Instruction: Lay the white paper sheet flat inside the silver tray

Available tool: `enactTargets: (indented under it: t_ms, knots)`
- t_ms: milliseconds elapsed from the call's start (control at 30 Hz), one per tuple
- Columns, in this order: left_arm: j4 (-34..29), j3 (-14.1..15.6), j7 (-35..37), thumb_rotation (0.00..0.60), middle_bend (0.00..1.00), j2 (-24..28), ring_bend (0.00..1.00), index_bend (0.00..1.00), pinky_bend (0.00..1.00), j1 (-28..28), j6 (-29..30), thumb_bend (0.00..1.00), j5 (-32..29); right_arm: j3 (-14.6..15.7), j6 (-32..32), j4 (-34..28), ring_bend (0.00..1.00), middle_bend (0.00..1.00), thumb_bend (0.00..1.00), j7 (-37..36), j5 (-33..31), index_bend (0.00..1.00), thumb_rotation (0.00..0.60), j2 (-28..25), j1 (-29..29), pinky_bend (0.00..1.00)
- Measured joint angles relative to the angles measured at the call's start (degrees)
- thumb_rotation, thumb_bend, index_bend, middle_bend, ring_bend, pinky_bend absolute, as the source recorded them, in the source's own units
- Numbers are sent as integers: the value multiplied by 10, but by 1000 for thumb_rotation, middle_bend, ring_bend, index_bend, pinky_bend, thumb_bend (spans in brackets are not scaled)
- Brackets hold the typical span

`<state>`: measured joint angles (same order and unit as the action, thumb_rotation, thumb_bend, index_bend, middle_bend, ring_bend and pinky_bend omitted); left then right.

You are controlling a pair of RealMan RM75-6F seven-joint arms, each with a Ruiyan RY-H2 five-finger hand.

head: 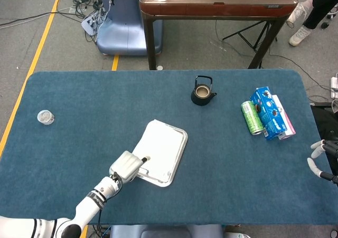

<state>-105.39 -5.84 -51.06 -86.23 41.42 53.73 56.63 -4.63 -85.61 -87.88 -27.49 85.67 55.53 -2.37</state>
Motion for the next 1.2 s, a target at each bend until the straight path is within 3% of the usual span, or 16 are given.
enactTargets:
  t_ms: [267,1200]
  knots:
    - [38,8,7,600,1000,-5,941,218,1000,42,-26,587,-41,0,1,2,298,427,332,-1,0,573,600,-1,0,156]
    - [40,63,-18,600,1000,-23,942,226,1000,92,22,587,-128,-2,1,4,298,427,332,-9,-1,573,600,-2,1,156]
